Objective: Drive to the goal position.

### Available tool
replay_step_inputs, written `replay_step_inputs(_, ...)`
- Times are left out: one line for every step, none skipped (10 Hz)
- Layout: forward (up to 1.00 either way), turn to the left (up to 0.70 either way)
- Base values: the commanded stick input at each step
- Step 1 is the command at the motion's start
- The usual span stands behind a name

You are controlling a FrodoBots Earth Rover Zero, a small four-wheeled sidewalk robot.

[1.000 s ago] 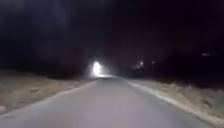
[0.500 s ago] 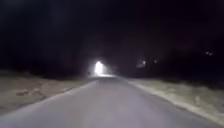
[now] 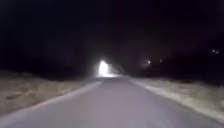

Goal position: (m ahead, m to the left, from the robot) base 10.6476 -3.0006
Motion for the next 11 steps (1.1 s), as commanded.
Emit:
replay_step_inputs(1.0,0.07)
replay_step_inputs(1.0,0.07)
replay_step_inputs(1.0,0.07)
replay_step_inputs(1.0,0.07)
replay_step_inputs(1.0,0.07)
replay_step_inputs(1.0,0.05)
replay_step_inputs(1.0,0.04)
replay_step_inputs(1.0,0.02)
replay_step_inputs(1.0,0.01)
replay_step_inputs(1.0,0.0)
replay_step_inputs(1.0,0.0)
